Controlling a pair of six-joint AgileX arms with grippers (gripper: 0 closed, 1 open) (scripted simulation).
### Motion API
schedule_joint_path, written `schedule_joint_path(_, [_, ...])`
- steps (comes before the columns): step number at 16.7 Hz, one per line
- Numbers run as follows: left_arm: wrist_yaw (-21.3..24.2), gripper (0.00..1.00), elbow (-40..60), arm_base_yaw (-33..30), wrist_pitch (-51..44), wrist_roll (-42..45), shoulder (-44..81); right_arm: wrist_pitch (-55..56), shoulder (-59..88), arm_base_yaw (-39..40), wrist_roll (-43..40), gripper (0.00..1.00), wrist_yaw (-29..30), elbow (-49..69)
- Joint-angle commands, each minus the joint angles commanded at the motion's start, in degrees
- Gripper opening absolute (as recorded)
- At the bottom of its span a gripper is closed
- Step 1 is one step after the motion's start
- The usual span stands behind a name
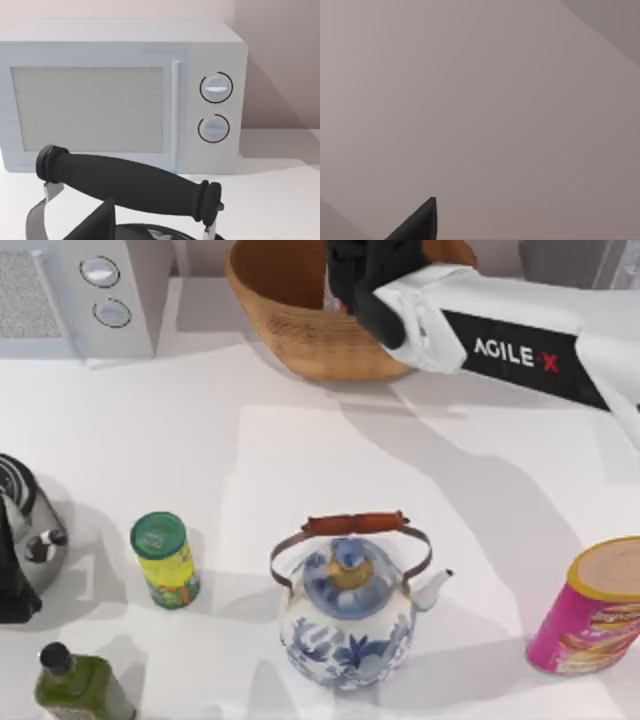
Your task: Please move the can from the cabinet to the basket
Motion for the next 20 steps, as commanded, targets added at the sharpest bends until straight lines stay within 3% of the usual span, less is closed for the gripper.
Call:
schedule_joint_path(12, [0.0, 1.0, 0.0, 0.0, 0.0, 0.0, 0.0, -0.37, -1.27, -0.26, 0.05, 1.0, -0.47, -1.02])
schedule_joint_path(20, [0.0, 1.0, 0.0, 0.0, 0.0, 0.0, 0.0, -5.48, -24.4, -6.68, -0.16, 1.0, -7.08, -20.85])
